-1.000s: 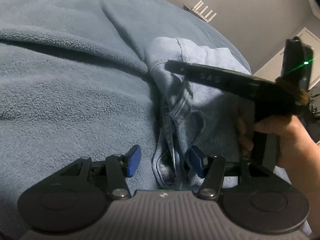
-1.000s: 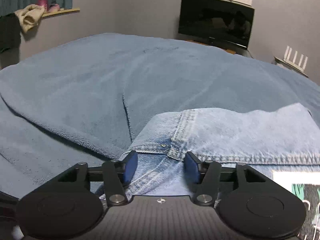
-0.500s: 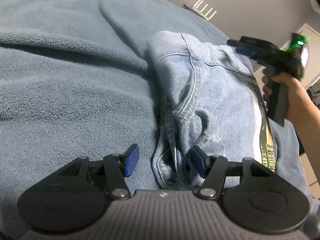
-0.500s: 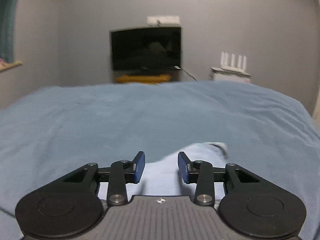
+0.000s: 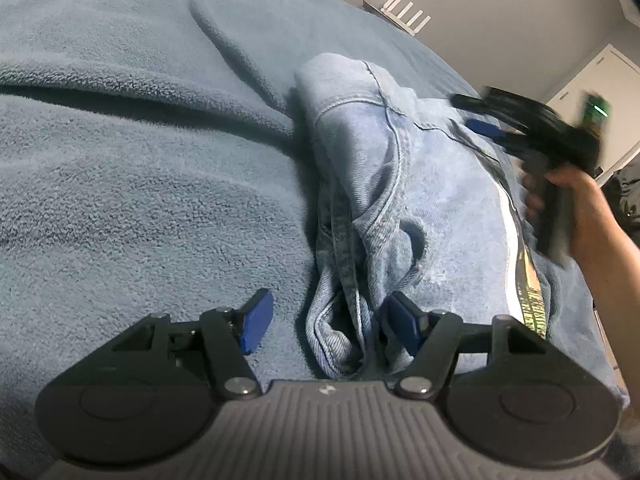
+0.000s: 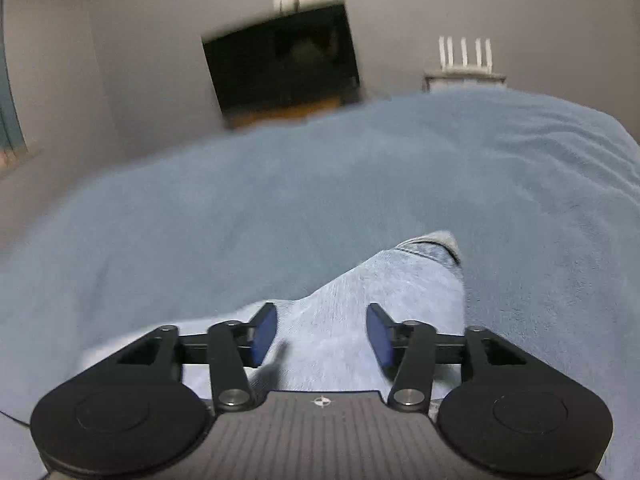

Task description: Fold large clothes

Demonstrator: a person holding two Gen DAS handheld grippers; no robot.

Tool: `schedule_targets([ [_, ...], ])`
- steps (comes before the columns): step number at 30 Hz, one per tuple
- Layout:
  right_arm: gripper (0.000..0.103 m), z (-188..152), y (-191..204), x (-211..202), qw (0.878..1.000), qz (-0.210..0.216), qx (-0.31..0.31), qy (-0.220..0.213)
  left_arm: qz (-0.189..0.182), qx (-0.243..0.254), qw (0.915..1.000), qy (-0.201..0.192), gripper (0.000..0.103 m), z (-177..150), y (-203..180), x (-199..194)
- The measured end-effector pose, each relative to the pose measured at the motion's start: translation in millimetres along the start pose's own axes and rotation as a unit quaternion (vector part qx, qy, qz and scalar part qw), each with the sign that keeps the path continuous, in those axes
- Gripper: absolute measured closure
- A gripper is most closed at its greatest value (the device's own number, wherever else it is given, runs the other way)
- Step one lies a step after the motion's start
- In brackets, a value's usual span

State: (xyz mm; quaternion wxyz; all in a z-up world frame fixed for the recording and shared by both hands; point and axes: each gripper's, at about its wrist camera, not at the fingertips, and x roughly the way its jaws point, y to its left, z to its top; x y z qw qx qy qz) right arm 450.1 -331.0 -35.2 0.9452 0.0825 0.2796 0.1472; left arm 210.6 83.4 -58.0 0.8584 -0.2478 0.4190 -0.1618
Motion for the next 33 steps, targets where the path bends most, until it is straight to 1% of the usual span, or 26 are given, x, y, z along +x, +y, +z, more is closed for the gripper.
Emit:
schedule_targets([
  [3,0.049,-25.0,-2.8,-49.3,1.0,0.006,-0.009,-0.016,0.0,0.001,1.0,-0.002,0.037,-1.4,1.0,0.0],
  [5,0.048,-44.9,-2.8,-87.3,0.999,-0.003,-0.024,-0.025,0.0,0.001,1.0,-0.003,0.037,-3.3,2.5,-1.6],
  [8,0.048,-76.8,-2.1,-132.1,0.999,0.005,-0.034,-0.016,0.002,0.001,1.0,-0.005,0.037,-4.7,2.3,-2.0],
  [10,0.048,-102.4,1.6,-153.8,0.999,0.003,-0.045,0.0,0.003,0.002,1.0,-0.007,0.037,-7.1,1.8,-3.7],
  [12,0.049,-123.8,9.8,-168.4,0.997,-0.01,-0.071,0.025,0.004,0.002,0.9999,-0.009,0.037,-7.4,-1.6,-0.4],
  [13,0.049,-135.9,14.0,-174.6,0.995,-0.017,-0.09,0.029,0.005,0.004,0.9999,-0.009,0.037,-7.1,-3.2,0.9],
  [14,0.048,-141.6,13.9,-176.5,0.994,-0.025,-0.103,0.024,0.006,0.008,0.9999,-0.01,0.037,-8.3,-4.0,0.8],
  [16,0.039,-147.8,9.7,-178.3,0.995,-0.033,-0.09,0.011,0.007,0.01,0.9998,-0.013,0.037,-9.0,-4.6,0.9],
  [18,0.041,-151.8,2.8,-192.3,0.999,-0.029,-0.036,-0.001,0.007,0.007,0.9998,-0.016,0.037,-9.2,-3.1,0.3],
  [19,0.041,-158.5,4.9,-207.2,0.999,-0.027,-0.026,-0.011,0.007,0.006,0.9998,-0.017,0.037,-9.4,-2.5,0.4],
  [20,0.038,-165.0,8.8,-216.9,0.999,-0.027,-0.031,-0.013,0.006,0.006,0.9998,-0.017,0.037,-9.2,-1.4,0.2],
  [21,0.032,-172.4,13.7,-225.2,0.999,-0.03,-0.044,-0.011,0.005,0.007,0.9998,-0.017,0.037,-11.2,-1.3,-2.3],
  [22,0.029,-180.6,20.1,-232.7,0.998,-0.032,-0.061,-0.004,0.005,0.007,0.9998,-0.017,0.037,-11.2,-1.2,-2.3],
  [23,0.024,-190.6,27.5,-238.1,0.996,-0.034,-0.082,0.008,0.005,0.008,0.9998,-0.017,0.037,-11.3,-0.9,-3.0],
  [25,0.023,-207.6,37.5,-234.2,0.991,-0.056,-0.118,0.033,0.004,0.008,0.9998,-0.019,0.037,-11.8,-1.7,-3.5],
  [26,0.025,-214.6,43.2,-230.3,0.987,-0.069,-0.136,0.041,0.004,0.009,0.9998,-0.02,0.037,-12.3,-2.2,-3.8],
  [27,0.029,-218.9,47.9,-226.1,0.985,-0.078,-0.149,0.043,0.004,0.009,0.9997,-0.02,0.037,-12.7,-2.0,-4.0],
  [29,0.034,-223.3,54.4,-217.7,0.982,-0.097,-0.158,0.037,0.005,0.01,0.9997,-0.023,0.037,-13.7,-1.9,-5.5],
  [31,0.041,-226.5,54.6,-204.7,0.98,-0.122,-0.154,0.038,0.007,0.014,0.9996,-0.024,0.037,-14.4,-2.5,-6.8],
  [32,0.047,-227.7,51.8,-196.6,0.98,-0.129,-0.146,0.039,0.008,0.015,0.9995,-0.025,0.037,-14.5,-2.7,-7.3],
  [33,0.048,-228.7,48.8,-192.2,0.982,-0.128,-0.135,0.039,0.009,0.018,0.9995,-0.025,0.037,-14.6,-3.4,-7.3],
])
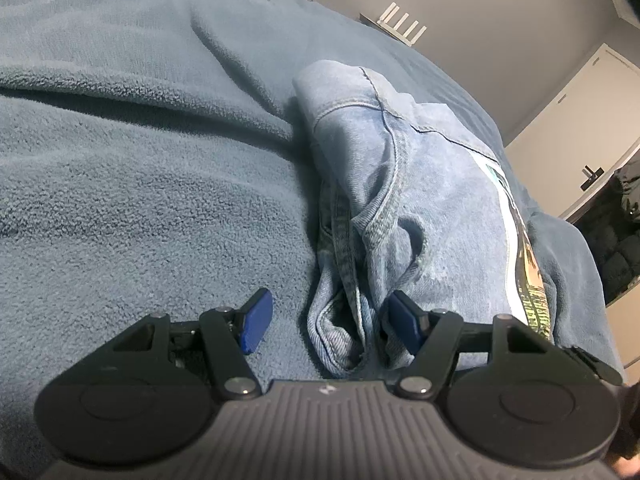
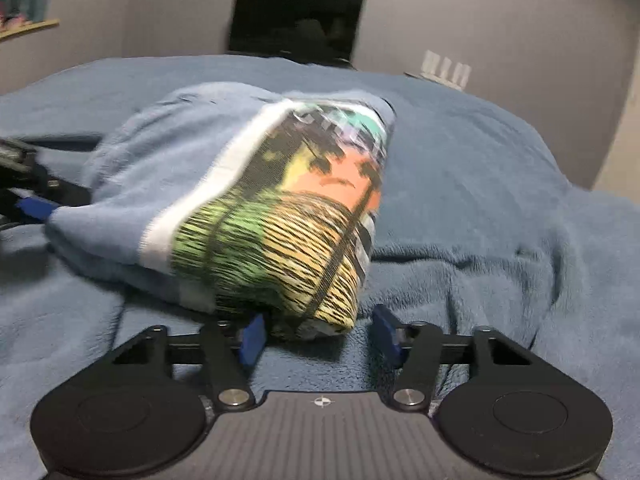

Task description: Fold large clothes

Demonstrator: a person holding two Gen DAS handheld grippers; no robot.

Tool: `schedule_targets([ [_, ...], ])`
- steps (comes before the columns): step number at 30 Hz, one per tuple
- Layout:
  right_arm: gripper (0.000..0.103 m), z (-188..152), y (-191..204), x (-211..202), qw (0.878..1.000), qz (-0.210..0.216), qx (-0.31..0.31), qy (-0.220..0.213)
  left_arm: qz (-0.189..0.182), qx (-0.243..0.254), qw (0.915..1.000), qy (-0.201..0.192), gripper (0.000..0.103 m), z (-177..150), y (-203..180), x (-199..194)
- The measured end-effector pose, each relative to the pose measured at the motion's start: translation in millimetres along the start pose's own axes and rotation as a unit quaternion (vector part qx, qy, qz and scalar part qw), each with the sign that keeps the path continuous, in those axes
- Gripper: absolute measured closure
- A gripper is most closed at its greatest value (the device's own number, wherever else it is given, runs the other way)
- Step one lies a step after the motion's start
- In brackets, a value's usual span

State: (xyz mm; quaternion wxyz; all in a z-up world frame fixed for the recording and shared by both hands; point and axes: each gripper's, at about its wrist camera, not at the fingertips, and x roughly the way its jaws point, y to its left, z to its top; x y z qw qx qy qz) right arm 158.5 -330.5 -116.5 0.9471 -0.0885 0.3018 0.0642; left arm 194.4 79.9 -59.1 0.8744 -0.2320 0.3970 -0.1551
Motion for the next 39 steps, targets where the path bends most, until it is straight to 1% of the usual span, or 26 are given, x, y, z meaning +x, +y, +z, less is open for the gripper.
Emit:
schedule_targets([
  [1,0.051,-1.4,-3.6,-0.3,1.0,0.006,0.011,-0.007,0.0,0.004,1.0,-0.001,0.037,0.0,-0.6,0.0],
  [2,0.059,-2.0,-6.4,-1.6,1.0,0.012,0.019,-0.01,0.001,0.006,1.0,-0.001,0.037,-0.1,-0.9,0.0],
  [3,0.067,-3.4,-8.8,-4.1,1.0,0.009,0.027,-0.012,0.001,0.011,0.9999,0.0,0.037,0.2,-1.6,0.7],
  [5,0.066,-5.3,-13.1,-5.5,0.999,0.001,0.038,-0.014,0.004,0.024,0.9997,-0.001,0.036,0.6,-4.3,2.1],
  [8,0.061,-6.4,-23.4,2.3,0.997,0.005,0.071,0.0,0.017,0.051,0.9986,-0.007,0.034,-0.7,-11.4,3.9],
  [10,0.058,-7.1,-27.0,5.2,0.997,0.007,0.08,0.002,0.028,0.065,0.9974,-0.016,0.033,-3.5,-15.1,2.6],
  [13,0.057,-8.4,-26.6,2.6,0.997,0.011,0.079,0.0,0.044,0.073,0.9958,-0.033,0.03,-9.7,-19.3,-2.5],
  [15,0.057,-9.3,-24.0,-1.8,0.998,0.011,0.069,-0.004,0.065,0.085,0.9928,-0.054,0.027,-15.8,-26.0,-9.7],
  [17,0.057,-11.4,-20.7,-9.0,0.998,0.015,0.057,-0.013,0.082,0.096,0.9901,-0.06,0.027,-20.7,-31.8,-14.5],
  [19,0.061,-9.0,-27.3,-7.1,0.997,0.024,0.065,-0.013,0.097,0.11,0.9872,-0.063,0.027,-24.7,-38.4,-15.9],
  [21,0.072,-8.5,-33.2,-4.3,0.996,0.042,0.082,-0.012,0.105,0.115,0.9855,-0.068,0.027,-27.0,-42.0,-16.4],
  [22,0.072,-8.1,-32.8,-3.5,0.996,0.042,0.079,-0.015,0.106,0.113,0.9856,-0.068,0.027,-28.0,-42.5,-16.6],
  [24,0.074,-8.0,-27.6,-4.5,0.997,0.03,0.062,-0.028,0.11,0.115,0.9846,-0.072,0.028,-28.7,-43.7,-17.6],
  [25,0.074,-7.2,-25.9,-6.8,0.997,0.025,0.057,-0.041,0.111,0.118,0.984,-0.074,0.029,-28.3,-45.1,-17.6],
  [26,0.074,-5.7,-25.2,-9.4,0.997,0.021,0.051,-0.055,0.11,0.119,0.9839,-0.076,0.029,-27.0,-46.3,-18.2],
  [28,0.075,-1.0,-24.3,-16.4,0.995,0.007,0.034,-0.098,0.109,0.114,0.9844,-0.078,0.031,-24.8,-48.8,-18.1],
  [29,0.075,1.0,-25.3,-16.8,0.993,0.005,0.032,-0.109,0.111,0.115,0.9841,-0.077,0.031,-24.7,-50.9,-17.2],
  [30,0.075,3.0,-27.4,-13.8,0.994,0.002,0.033,-0.109,0.118,0.121,0.9831,-0.072,0.034,-24.5,-51.9,-14.3],
  [32,0.075,1.4,-33.7,0.8,0.996,0.005,0.052,-0.073,0.13,0.134,0.9808,-0.056,0.034,-28.7,-50.5,-5.4],
  [34,0.074,-5.1,-39.5,14.2,0.996,0.011,0.08,-0.033,0.129,0.132,0.9815,-0.052,0.034,-31.8,-48.9,-1.1],
  [39,0.074,-6.9,-40.0,13.7,0.996,0.015,0.076,-0.037,0.138,0.145,0.9782,-0.053,0.034,-35.0,-53.0,-1.5],
])
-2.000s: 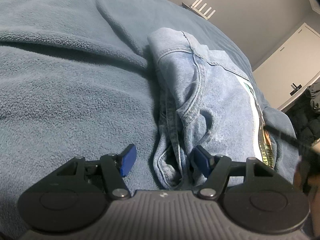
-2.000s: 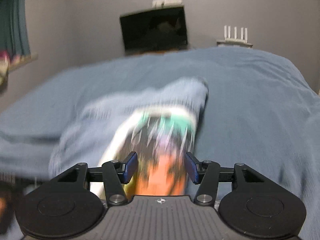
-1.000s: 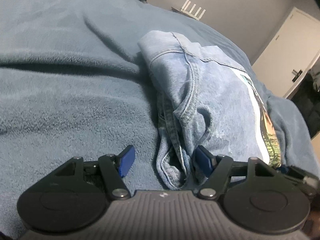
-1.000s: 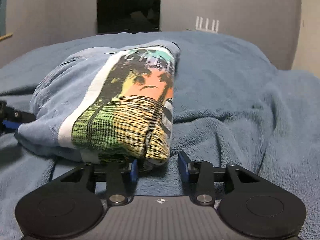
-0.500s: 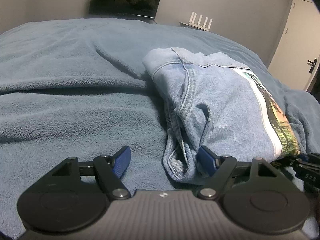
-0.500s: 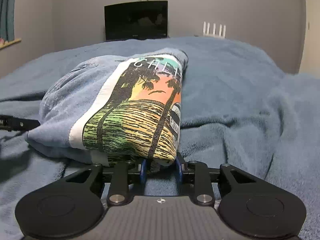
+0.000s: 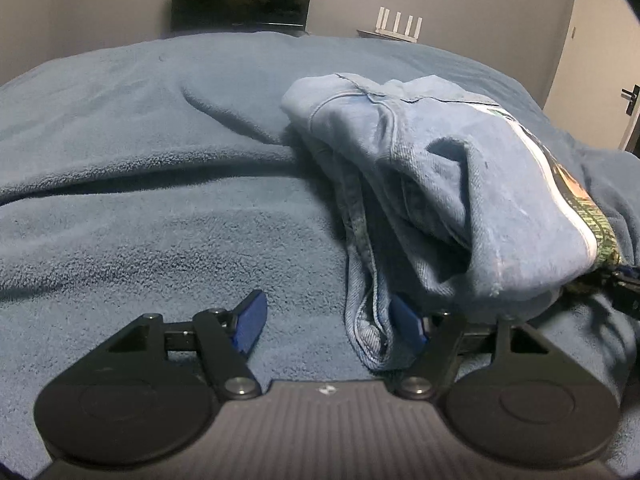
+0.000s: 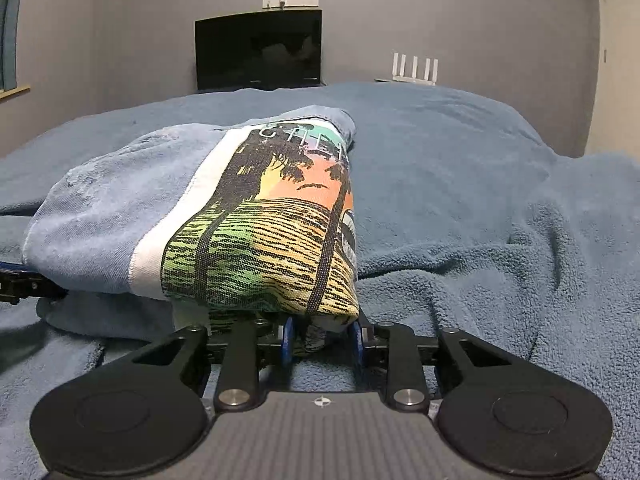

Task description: Fold large clothes

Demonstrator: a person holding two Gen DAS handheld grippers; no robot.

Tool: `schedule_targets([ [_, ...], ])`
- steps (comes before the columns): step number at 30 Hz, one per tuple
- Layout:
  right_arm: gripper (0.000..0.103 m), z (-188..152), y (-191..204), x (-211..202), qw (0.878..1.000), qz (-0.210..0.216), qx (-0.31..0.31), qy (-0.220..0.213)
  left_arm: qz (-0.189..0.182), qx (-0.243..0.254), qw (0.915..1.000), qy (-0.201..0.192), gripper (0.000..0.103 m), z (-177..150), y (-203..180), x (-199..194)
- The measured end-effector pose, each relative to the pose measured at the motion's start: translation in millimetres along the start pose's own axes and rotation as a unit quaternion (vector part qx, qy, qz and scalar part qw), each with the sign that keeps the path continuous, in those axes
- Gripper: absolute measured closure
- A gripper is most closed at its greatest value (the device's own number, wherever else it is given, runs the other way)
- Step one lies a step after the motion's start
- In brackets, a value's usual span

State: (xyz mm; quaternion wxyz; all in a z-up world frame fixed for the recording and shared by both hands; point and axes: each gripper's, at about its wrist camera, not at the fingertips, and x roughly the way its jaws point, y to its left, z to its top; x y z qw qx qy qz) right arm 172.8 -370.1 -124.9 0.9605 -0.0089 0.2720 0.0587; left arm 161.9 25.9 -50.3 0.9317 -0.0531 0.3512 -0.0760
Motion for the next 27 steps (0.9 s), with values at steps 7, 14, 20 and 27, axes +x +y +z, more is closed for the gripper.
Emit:
schedule_targets([
  [7,0.074,-1.6,-2.1,-10.4,1.0,0.007,-0.01,-0.007,-0.049,-0.134,0.9839,-0.108,0.019,8.7,15.5,-47.8],
  [14,0.073,-3.3,7.9,-14.0,0.999,0.01,-0.039,-0.019,-0.02,-0.001,0.9957,-0.091,0.011,25.8,-50.1,-40.5],
  [20,0.068,-2.8,-5.0,-7.3,0.999,0.037,-0.016,0.009,0.016,-0.049,0.9986,0.012,0.011,6.8,-36.2,1.3],
  [27,0.04,4.8,-32.3,-38.8,0.991,0.125,0.055,0.0,0.04,-0.023,0.9989,0.003,0.011,5.5,-43.4,-6.5],
])
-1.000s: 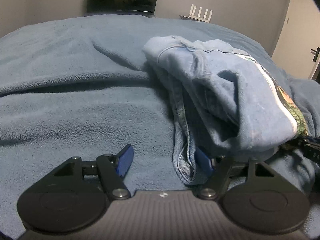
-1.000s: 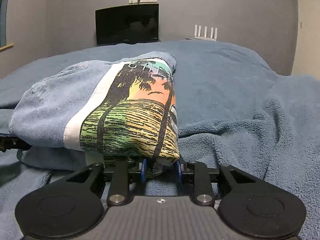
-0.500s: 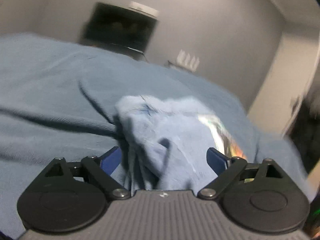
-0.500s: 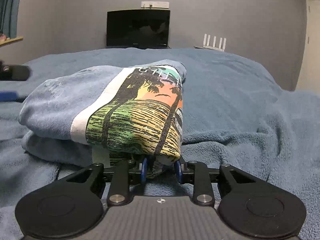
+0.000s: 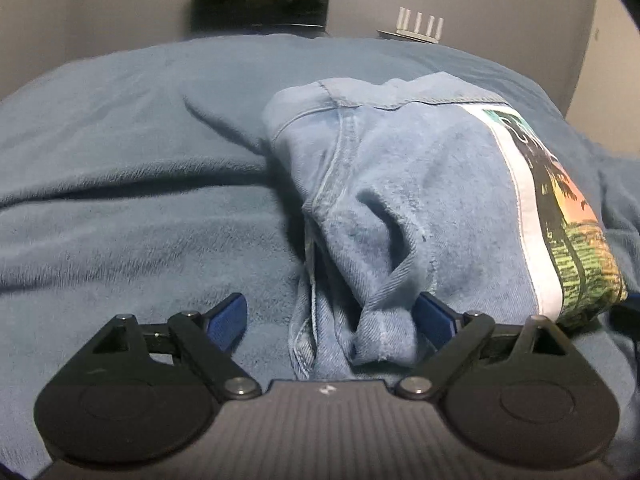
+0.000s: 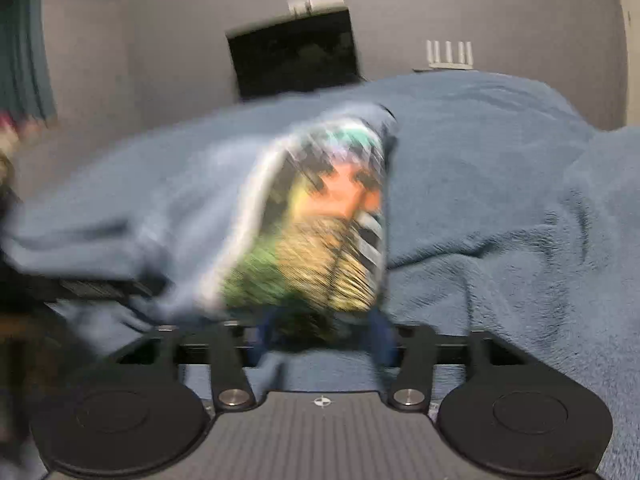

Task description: Fold large clothes

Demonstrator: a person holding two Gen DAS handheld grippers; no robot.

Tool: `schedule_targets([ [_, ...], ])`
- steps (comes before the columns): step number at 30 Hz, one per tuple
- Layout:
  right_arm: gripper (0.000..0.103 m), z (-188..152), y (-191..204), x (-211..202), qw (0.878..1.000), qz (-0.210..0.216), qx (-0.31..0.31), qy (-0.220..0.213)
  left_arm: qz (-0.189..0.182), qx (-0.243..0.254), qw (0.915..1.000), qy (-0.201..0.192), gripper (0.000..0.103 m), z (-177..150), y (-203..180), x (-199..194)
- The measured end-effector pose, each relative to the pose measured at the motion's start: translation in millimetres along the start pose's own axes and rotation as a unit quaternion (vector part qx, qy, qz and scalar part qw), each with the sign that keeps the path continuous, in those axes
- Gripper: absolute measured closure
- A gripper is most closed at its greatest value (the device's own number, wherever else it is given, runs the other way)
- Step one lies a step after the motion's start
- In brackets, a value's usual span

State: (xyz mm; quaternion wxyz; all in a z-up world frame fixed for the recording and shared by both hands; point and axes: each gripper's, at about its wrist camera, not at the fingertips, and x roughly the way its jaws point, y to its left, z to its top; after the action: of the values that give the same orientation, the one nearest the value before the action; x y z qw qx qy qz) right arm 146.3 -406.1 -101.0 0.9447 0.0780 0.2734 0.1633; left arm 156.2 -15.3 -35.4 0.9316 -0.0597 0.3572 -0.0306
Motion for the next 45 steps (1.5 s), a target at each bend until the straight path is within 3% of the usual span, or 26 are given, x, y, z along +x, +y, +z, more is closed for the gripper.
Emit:
schedule_targets([
  [2,0.041,6.6,-5.9,-15.5,0.999,0.018,0.001,-0.04,-0.008,-0.021,0.9998,0.002,0.011,-0.8,8.9,-1.9],
  [4,0.045,11.4,-10.7,-21.3,0.996,0.004,-0.002,-0.085,-0.014,-0.031,0.9994,0.003,0.011,-0.3,13.0,0.0],
  [8,0.077,27.0,-14.3,6.4,0.996,-0.005,-0.02,-0.088,-0.014,-0.033,0.9994,0.002,0.01,-0.9,13.6,6.0],
  [12,0.08,40.1,-0.1,36.3,0.991,-0.014,-0.076,-0.105,-0.015,-0.037,0.9992,0.003,0.01,-2.5,14.7,5.4],
  [17,0.08,44.0,11.6,78.1,0.991,-0.039,-0.111,-0.069,-0.021,-0.041,0.9989,0.004,0.008,-3.7,16.6,8.2],
  [21,0.08,33.4,20.9,91.5,0.983,-0.066,-0.158,-0.065,-0.019,-0.04,0.999,0.007,0.005,-3.5,17.8,10.6],
  [25,0.079,35.1,20.8,85.8,0.986,-0.048,-0.136,-0.079,-0.032,-0.054,0.998,-0.006,0.005,-1.8,22.5,2.9],
  [29,0.053,32.3,10.2,51.4,0.993,-0.019,-0.071,-0.09,-0.053,-0.072,0.9956,-0.029,0.005,-12.6,31.1,-21.8],
  [33,0.036,24.3,10.4,19.5,0.996,-0.027,-0.049,-0.069,-0.054,-0.022,0.9978,-0.031,0.005,-31.7,25.6,-49.8],
  [37,0.025,8.5,13.6,-6.2,0.998,-0.029,-0.049,-0.033,-0.059,0.026,0.9975,-0.031,0.005,-47.9,12.6,-68.6],
  [41,0.015,-12.7,13.0,-22.3,1.0,-0.017,-0.009,0.016,-0.06,0.082,0.9943,-0.032,0.001,-65.2,-8.2,-83.7],
  [45,0.005,-31.3,22.8,-27.3,0.997,-0.046,-0.023,0.059,-0.053,0.141,0.9885,-0.014,0.001,-82.6,-25.8,-80.2],
])
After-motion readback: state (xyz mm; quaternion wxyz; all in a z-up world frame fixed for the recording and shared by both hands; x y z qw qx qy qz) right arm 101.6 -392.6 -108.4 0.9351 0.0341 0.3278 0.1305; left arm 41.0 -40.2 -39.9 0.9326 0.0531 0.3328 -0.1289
